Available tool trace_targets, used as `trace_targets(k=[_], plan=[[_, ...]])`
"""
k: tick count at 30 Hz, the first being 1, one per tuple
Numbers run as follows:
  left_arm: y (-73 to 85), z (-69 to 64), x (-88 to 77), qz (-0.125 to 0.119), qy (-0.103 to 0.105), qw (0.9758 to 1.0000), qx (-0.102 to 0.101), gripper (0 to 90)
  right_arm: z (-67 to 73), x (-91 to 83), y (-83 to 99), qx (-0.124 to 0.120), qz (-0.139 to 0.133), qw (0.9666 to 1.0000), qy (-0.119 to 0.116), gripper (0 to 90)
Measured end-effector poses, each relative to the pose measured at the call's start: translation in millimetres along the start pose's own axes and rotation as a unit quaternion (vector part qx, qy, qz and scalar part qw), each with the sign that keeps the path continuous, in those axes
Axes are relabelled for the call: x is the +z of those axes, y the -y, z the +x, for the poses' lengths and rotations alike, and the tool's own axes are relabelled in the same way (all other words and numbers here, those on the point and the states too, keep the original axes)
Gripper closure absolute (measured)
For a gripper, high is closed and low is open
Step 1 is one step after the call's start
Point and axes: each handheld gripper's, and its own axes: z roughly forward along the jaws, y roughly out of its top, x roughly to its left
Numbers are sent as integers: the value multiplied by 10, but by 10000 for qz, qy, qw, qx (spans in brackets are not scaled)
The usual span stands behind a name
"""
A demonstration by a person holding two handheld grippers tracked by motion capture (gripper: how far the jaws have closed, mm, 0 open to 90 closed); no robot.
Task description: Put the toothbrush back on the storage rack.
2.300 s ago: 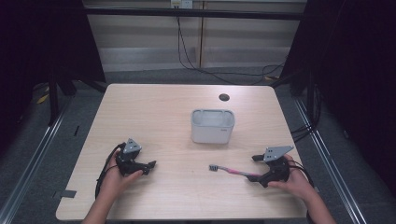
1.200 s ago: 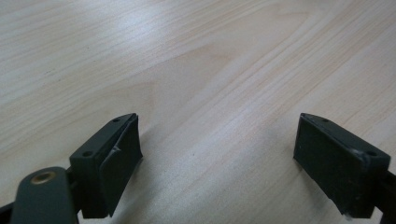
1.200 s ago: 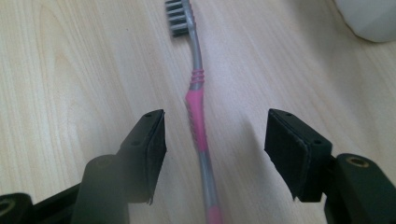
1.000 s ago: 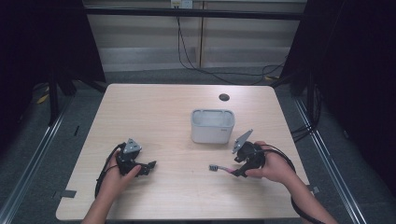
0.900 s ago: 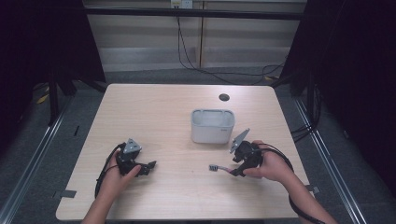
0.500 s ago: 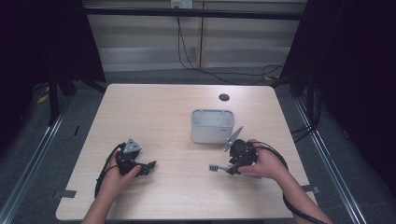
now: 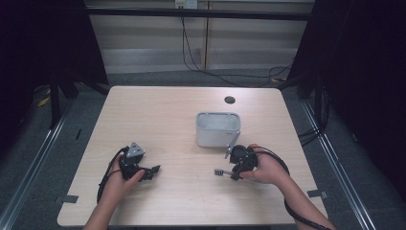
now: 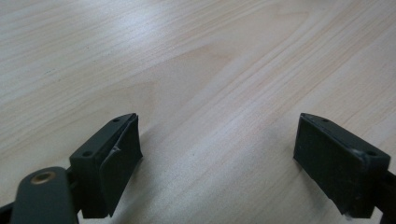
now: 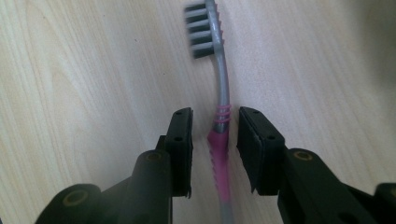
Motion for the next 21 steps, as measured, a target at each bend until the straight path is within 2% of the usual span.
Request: trace_targets(k=[4,8,11,16,19,21], plan=[[0,0,0,0,3,10000,-8,145,8,26,-18,-34,100,9999,-11,691],[0,0,-1,2,-2,10000,-4,145,2,27,-20,-34,171,9998,-4,792],[0,1,-1,3,-2,10000,-2,145,5,27,-17,36,152,9999,-13,799],[0,0,0,0,1,10000,-3,145,12,18,30,166,-20,9999,4,804],[0,1,-1,2,-1,10000,-3,145,-23,-4,66,200,-174,9996,-70,805],[0,0,0,0,0,10000,-1,145,-33,-42,81,330,-267,9990,-122,805]])
